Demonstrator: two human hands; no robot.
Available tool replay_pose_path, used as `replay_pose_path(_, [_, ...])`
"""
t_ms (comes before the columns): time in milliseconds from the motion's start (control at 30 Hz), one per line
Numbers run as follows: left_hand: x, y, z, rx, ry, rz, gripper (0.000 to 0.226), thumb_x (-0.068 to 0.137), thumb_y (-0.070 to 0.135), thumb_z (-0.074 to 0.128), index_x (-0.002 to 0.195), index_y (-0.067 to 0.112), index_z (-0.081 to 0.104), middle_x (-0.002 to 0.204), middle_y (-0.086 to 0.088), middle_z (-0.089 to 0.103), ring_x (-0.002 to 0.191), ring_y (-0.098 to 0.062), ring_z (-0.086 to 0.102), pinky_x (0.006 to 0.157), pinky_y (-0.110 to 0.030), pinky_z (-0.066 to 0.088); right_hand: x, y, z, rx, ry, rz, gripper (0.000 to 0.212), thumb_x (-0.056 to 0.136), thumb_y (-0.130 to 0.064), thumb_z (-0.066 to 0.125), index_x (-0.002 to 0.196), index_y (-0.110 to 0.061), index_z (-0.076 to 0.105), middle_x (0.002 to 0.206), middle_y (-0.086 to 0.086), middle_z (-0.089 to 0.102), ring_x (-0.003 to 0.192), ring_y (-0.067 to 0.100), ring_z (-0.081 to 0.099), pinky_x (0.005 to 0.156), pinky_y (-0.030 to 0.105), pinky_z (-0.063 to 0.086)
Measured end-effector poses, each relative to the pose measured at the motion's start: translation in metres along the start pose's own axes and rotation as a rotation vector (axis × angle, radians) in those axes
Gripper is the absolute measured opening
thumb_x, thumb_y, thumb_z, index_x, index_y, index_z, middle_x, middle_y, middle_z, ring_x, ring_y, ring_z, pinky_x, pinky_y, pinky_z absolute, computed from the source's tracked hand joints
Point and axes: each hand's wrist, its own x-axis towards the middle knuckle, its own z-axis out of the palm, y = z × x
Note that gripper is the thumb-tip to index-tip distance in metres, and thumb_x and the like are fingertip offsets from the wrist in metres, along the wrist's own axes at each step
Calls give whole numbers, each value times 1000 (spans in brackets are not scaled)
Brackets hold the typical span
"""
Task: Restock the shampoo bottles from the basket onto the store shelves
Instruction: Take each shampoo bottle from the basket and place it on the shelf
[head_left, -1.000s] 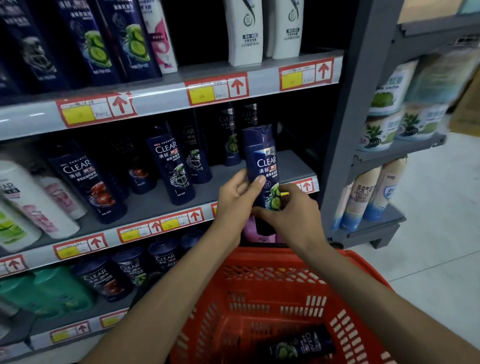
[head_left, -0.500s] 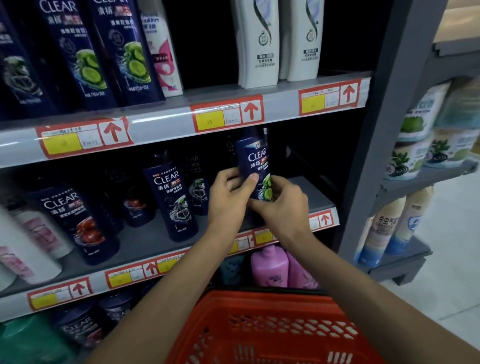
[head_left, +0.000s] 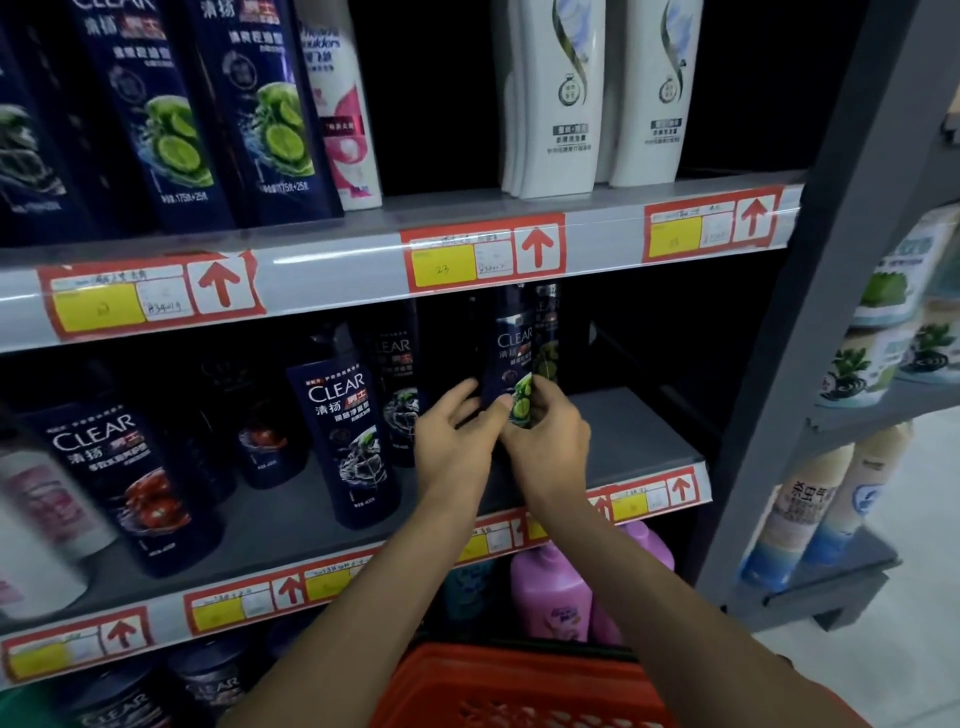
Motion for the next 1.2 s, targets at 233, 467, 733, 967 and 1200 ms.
replay_pose_path(233, [-10, -2, -7, -18, -36, -43, 61, 88, 18, 82, 144, 19, 59, 130, -2, 72, 117, -11, 68, 109, -41, 52, -2, 5, -8, -72, -88, 24, 76, 80, -30, 82, 147, -21, 46, 119, 2, 68, 113, 21, 64, 97, 43, 54])
replay_pose_path(467, [-33, 8, -21, 189, -100, -60, 72, 87, 18, 83, 151, 22, 51, 147, -9, 56, 131, -23, 58, 112, -43, 49, -17, -1, -59, -203, -158, 36, 74, 84, -21, 82, 149, -18, 47, 135, 8, 61, 127, 24, 56, 100, 30, 47])
replay_pose_path(733, [-66, 48, -29, 610, -308, 62, 79, 84, 16, 85, 153, 25, 47, 146, 0, 58, 128, -8, 54, 100, -18, 40, -45, -48, -118, -257, -242, -71, 70, 87, -23, 78, 149, -22, 47, 140, 4, 59, 132, 19, 53, 104, 25, 43])
replay_pose_path(967, [-105, 80, -33, 1139, -480, 277, 90, 84, 69, 64, 161, 41, 26, 169, 3, 24, 157, -20, 20, 125, -44, 28, -73, -69, -161, -475, -361, -154, 94, 81, -41, 78, 159, -19, 29, 152, 6, 42, 141, 22, 42, 113, 29, 37])
replay_pose_path(1200, [-163, 65, -49, 1462, -617, 356, 92, 85, 80, 50, 162, 42, 17, 174, 5, 4, 161, -24, -2, 123, -60, 23, -128, -42, -202, -707, -435, -198, 103, 73, -69, 55, 160, -22, 24, 157, 11, 34, 146, 32, 33, 115, 48, 35])
